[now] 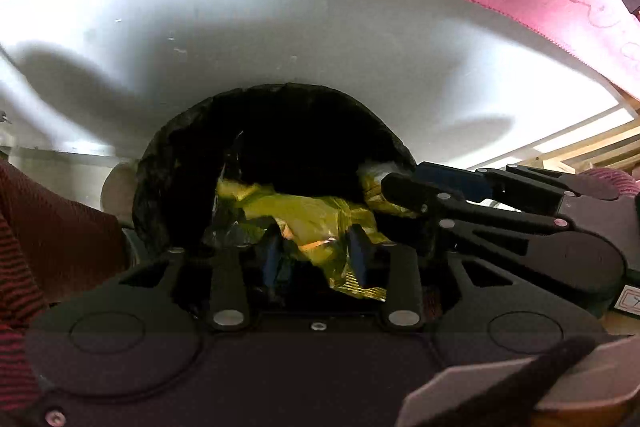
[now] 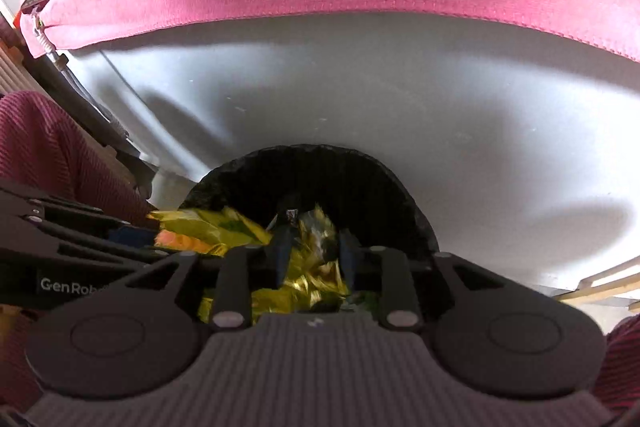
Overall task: Collect trash
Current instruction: 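Open both grippers inside the bin to drop the wrappers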
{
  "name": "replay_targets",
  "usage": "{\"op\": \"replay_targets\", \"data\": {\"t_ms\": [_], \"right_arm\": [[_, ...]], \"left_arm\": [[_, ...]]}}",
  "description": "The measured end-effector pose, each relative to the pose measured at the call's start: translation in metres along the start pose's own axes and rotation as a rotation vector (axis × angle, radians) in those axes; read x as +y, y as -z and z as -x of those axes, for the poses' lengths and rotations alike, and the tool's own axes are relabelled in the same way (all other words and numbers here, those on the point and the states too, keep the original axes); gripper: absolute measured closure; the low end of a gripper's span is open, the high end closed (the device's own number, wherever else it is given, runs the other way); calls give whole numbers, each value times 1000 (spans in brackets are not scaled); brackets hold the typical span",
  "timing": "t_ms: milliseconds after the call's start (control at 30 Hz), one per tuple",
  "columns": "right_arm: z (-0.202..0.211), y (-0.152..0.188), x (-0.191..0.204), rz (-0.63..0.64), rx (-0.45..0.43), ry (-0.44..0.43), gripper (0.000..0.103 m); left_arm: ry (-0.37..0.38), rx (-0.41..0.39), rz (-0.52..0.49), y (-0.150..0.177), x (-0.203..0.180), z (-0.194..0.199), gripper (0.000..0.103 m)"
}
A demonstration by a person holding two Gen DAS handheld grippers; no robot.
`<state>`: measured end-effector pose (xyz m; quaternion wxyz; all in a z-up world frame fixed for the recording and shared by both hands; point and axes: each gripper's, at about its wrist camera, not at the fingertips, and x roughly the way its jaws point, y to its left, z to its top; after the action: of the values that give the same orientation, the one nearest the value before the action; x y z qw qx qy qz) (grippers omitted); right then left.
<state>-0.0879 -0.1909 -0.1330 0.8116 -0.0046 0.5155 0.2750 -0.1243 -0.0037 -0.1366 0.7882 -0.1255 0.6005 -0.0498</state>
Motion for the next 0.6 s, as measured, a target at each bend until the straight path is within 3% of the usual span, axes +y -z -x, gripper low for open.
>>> {"op": "replay_targets", "data": {"t_ms": [400, 600], "right_arm": [[10, -1, -10, -45, -29, 9, 39], [38, -13, -8, -19, -127, 5, 31]], "left_arm": [[-26, -31, 15, -3, 4, 8, 47], [-13, -144, -29, -7, 0, 39, 39]]}}
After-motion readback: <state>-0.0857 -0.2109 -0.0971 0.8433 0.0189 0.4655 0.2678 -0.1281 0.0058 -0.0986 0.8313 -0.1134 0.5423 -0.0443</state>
